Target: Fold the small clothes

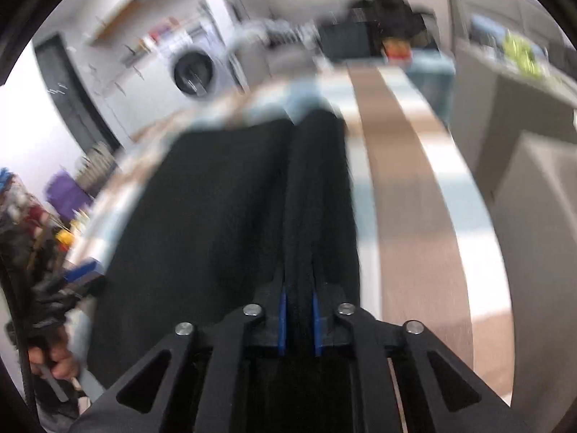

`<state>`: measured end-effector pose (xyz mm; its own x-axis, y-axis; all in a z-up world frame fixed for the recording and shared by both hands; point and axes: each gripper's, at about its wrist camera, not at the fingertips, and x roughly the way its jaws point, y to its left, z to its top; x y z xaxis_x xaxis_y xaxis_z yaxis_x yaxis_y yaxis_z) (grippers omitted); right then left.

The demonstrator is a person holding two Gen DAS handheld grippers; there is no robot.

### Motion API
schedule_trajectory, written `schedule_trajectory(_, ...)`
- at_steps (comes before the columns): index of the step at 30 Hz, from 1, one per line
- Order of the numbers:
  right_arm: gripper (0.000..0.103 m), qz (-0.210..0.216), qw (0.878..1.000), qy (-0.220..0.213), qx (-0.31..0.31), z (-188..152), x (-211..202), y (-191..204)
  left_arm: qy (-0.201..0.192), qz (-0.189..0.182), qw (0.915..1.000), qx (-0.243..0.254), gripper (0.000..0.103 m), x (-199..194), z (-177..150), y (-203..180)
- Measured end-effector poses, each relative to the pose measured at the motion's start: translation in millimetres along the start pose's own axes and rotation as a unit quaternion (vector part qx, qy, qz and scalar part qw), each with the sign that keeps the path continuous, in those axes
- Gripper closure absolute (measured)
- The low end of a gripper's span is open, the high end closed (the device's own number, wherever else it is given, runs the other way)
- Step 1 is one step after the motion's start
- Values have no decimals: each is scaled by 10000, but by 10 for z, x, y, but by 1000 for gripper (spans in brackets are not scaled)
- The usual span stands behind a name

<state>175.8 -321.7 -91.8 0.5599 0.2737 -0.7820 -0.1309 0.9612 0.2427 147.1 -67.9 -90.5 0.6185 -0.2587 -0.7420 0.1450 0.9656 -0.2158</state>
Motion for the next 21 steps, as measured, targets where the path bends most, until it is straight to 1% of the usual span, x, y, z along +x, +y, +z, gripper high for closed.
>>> schedule_trajectory(1,81,-5,9999,-110,3,-14,-72,-8,-19,4,10000,16,26,-8,-2,-8)
schedule_trajectory(3,76,-117,9995,-295,-33,-22,-225,9,5,-25,10000,4,26,-18,1,-30)
schedule_trajectory(5,76,-37,9985,-521,-136,-17,-411,73,-9,-150,9999,-17,26,-48,3,-60)
schedule_trajectory(6,75,53,9983,-545,-191,5,-465,113,-28,-216,9998,7,26,-66,2,-90)
schedule_trajectory(9,66,537,9970,-407,-388,-28,-530,244,-16,-398,9991,158,26,-101,-33,-226)
schedule_trajectory(11,66,744,9954,-201,-562,-111,-491,328,14,-556,9980,312,26,-101,-88,-341)
schedule_trajectory(13,66,665,9942,32,-846,-257,-434,385,100,-630,9967,509,26,-73,-154,-462)
schedule_trajectory(15,66,459,9922,323,-1114,-460,-371,386,151,-572,9963,625,25,-49,-208,-545)
schedule_trajectory(16,66,384,9914,334,-1207,-539,-382,363,156,-544,9961,676,25,-44,-224,-574)
schedule_trajectory(18,66,392,9909,355,-1240,-592,-457,318,148,-525,9960,705,24,-58,-247,-603)
schedule_trajectory(21,63,510,9919,176,-1151,-525,-555,316,164,-539,9960,699,23,-62,-260,-620)
